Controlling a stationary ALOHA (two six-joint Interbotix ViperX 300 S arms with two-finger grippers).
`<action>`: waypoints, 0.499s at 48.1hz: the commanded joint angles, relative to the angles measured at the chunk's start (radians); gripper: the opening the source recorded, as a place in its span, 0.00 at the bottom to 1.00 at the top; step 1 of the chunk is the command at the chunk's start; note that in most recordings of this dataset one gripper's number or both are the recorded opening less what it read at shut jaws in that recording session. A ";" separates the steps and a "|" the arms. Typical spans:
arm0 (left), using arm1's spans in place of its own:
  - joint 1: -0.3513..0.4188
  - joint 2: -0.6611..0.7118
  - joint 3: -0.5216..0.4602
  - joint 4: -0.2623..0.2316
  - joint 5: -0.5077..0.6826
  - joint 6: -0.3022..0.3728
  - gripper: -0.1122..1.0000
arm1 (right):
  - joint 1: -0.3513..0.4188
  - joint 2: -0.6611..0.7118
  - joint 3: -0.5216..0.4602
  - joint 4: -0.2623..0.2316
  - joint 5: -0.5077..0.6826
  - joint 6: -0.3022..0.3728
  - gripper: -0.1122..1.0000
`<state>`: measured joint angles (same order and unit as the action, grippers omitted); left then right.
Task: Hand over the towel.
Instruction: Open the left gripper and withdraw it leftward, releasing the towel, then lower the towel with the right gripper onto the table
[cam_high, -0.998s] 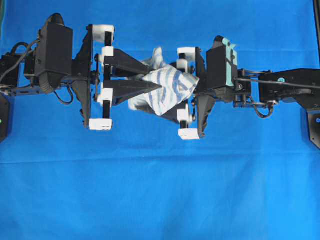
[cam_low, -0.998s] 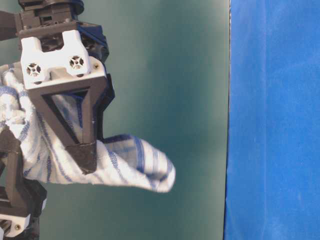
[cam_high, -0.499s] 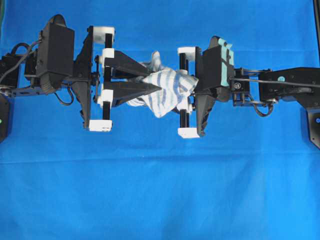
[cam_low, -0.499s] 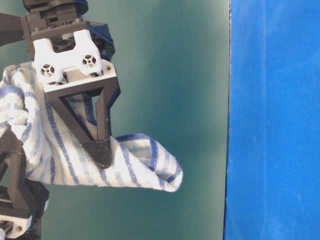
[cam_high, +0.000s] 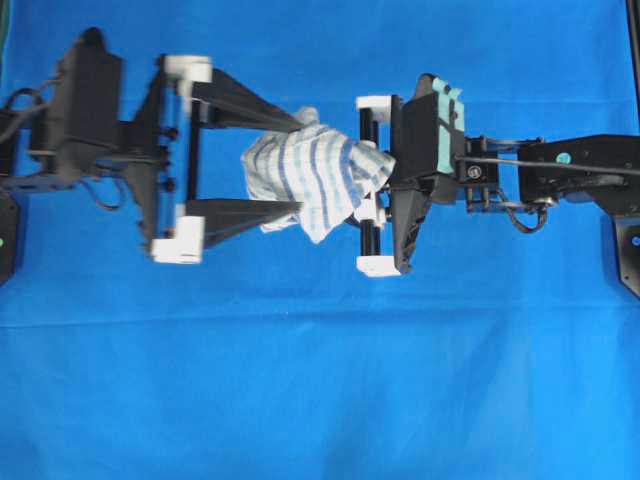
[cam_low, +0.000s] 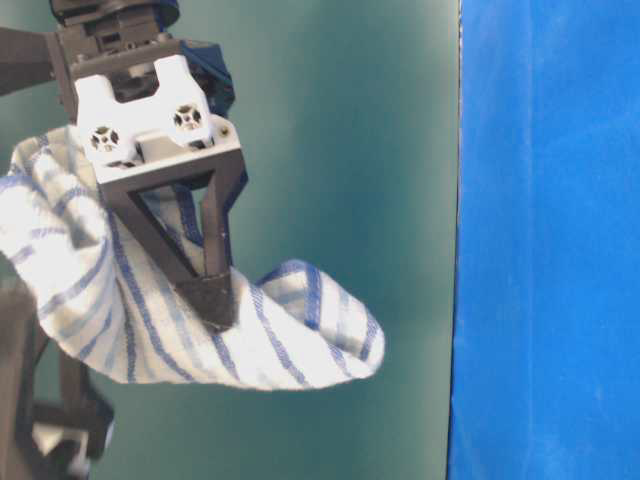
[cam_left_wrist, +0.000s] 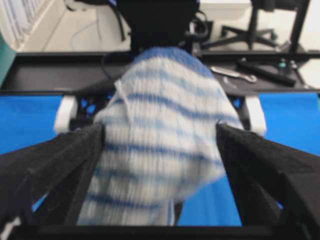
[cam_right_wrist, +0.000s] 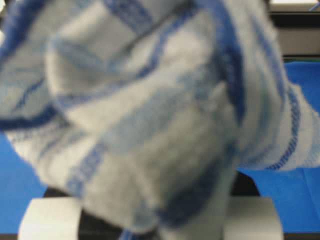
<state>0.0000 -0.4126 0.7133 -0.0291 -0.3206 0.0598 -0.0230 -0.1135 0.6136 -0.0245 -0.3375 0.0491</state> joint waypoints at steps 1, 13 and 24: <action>-0.002 -0.075 0.025 -0.002 -0.011 -0.002 0.92 | 0.005 -0.049 0.003 0.002 0.000 0.002 0.13; -0.006 -0.282 0.138 -0.002 0.023 0.008 0.92 | 0.005 -0.112 0.057 0.000 0.003 0.002 0.13; -0.006 -0.359 0.178 0.000 0.071 0.006 0.92 | 0.005 -0.160 0.103 0.002 0.005 0.008 0.13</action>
<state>-0.0046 -0.7685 0.9004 -0.0291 -0.2531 0.0660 -0.0199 -0.2424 0.7210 -0.0245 -0.3283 0.0537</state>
